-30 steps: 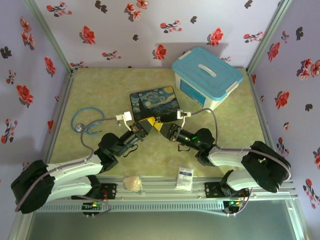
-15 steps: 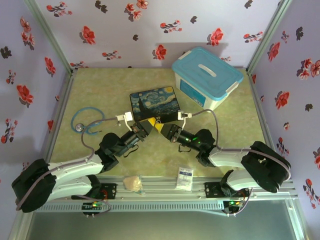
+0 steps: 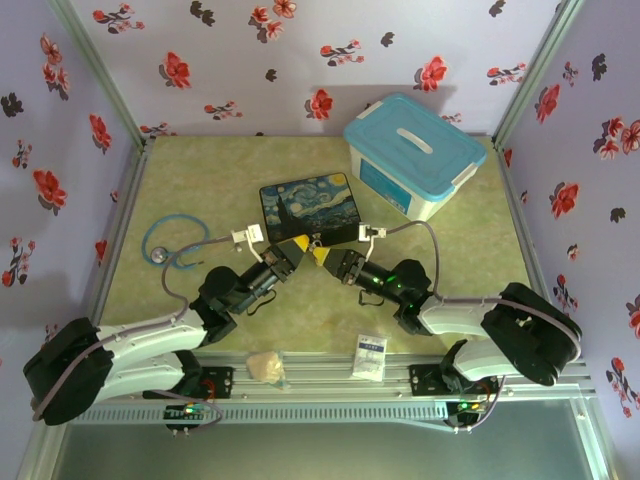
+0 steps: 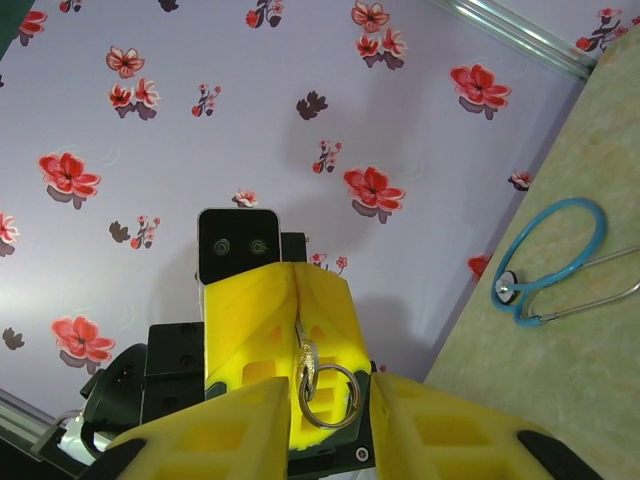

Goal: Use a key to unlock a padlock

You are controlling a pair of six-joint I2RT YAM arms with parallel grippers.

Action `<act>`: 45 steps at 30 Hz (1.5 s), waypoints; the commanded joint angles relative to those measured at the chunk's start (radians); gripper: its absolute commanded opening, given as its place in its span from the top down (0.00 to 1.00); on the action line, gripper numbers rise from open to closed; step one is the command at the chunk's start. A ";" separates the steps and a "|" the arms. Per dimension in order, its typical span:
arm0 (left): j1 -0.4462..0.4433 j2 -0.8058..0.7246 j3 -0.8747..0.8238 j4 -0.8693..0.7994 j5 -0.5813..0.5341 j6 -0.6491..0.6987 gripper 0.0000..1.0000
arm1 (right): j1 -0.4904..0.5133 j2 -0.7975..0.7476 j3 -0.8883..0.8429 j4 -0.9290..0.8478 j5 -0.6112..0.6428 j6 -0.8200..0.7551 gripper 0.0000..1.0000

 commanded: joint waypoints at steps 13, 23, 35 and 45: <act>0.007 0.039 -0.019 0.108 -0.026 -0.035 1.00 | -0.006 0.023 0.064 0.043 -0.028 -0.011 0.79; 0.013 0.031 -0.022 0.095 -0.027 -0.039 1.00 | -0.006 0.006 0.039 0.043 -0.015 -0.015 0.99; 0.188 -0.192 0.080 -0.650 0.059 0.057 0.00 | -0.030 -0.099 -0.012 -0.223 0.044 -0.074 1.00; 0.158 0.039 0.276 -0.985 0.056 0.246 0.00 | -0.055 -0.361 0.065 -0.934 0.193 -0.295 1.00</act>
